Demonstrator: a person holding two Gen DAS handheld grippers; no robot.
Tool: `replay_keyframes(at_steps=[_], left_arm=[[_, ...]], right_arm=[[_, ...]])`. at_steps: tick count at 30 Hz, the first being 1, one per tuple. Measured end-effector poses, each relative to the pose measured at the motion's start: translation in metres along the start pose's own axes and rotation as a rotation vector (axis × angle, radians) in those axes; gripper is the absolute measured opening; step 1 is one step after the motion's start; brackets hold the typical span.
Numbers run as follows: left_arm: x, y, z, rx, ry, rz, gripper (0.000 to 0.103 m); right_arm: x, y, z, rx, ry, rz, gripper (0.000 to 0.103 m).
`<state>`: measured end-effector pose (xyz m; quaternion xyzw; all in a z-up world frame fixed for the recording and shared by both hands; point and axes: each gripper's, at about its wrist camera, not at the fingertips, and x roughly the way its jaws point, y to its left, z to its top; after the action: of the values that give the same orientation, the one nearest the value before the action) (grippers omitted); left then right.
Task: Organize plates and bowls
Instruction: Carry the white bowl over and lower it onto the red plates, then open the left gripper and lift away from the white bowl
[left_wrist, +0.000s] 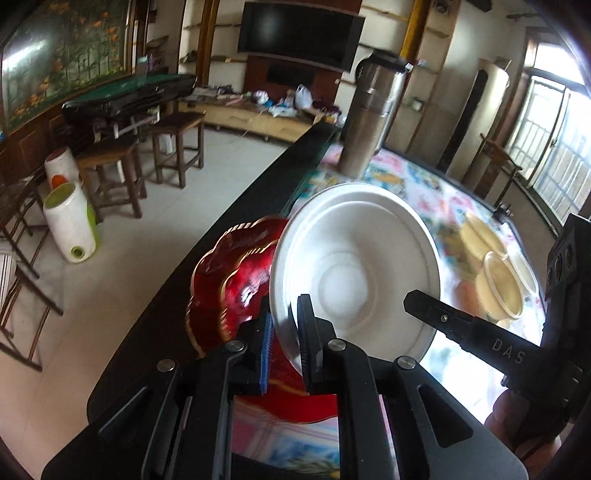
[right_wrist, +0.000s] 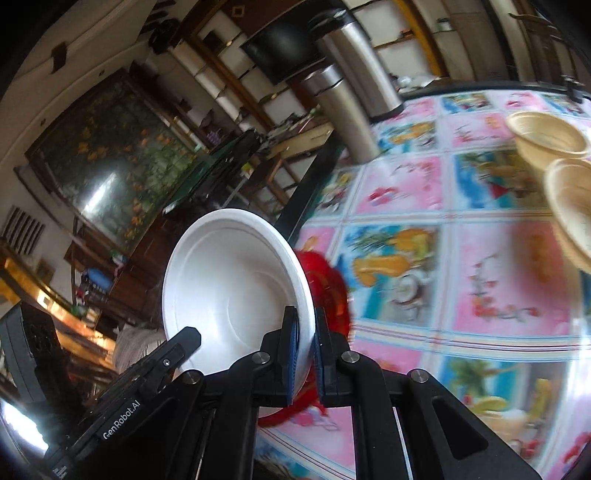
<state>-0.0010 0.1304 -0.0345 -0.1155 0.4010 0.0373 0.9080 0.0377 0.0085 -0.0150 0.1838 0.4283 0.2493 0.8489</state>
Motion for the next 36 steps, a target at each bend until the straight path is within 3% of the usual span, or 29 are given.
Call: replay_keyframes(at_steps=[7, 12, 15, 18, 21, 26, 27, 29, 30, 33, 36], left_arm=[[0.034, 0.007, -0.016, -0.011, 0.111, 0.021, 0.012], [0.047, 0.014, -0.013, -0.022, 0.132, 0.049, 0.014], [0.044, 0.017, -0.011, -0.023, 0.126, 0.065, 0.015], [0.036, 0.019, -0.008, -0.014, 0.09, 0.121, 0.016], [0.024, 0.026, -0.005, -0.033, 0.051, 0.155, 0.025], [-0.019, 0.019, -0.001, -0.032, -0.127, 0.237, 0.029], [-0.028, 0.01, 0.0, -0.017, -0.166, 0.232, 0.031], [-0.036, -0.008, 0.002, 0.018, -0.197, 0.189, 0.055], [-0.037, -0.024, 0.002, 0.047, -0.203, 0.154, 0.058], [-0.028, -0.071, -0.002, 0.15, -0.176, 0.073, 0.06], [-0.004, -0.122, -0.006, 0.228, -0.068, -0.069, 0.06]], right_arm=[[0.041, 0.005, -0.017, -0.025, 0.098, -0.056, 0.009], [0.061, 0.001, -0.022, -0.044, 0.133, -0.103, 0.009], [0.068, 0.007, -0.024, -0.11, 0.103, -0.141, 0.013], [0.066, 0.015, -0.026, -0.176, 0.066, -0.171, 0.018], [0.055, 0.008, -0.023, -0.179, 0.02, -0.155, 0.026], [0.011, -0.03, -0.011, -0.097, -0.109, -0.109, 0.032], [-0.002, -0.043, -0.009, -0.072, -0.141, -0.099, 0.033], [-0.024, -0.066, -0.005, -0.034, -0.189, -0.102, 0.034], [-0.038, -0.079, -0.004, -0.009, -0.221, -0.109, 0.034], [-0.079, -0.121, -0.002, 0.071, -0.305, -0.126, 0.035], [-0.12, -0.161, -0.004, 0.153, -0.387, -0.17, 0.036]])
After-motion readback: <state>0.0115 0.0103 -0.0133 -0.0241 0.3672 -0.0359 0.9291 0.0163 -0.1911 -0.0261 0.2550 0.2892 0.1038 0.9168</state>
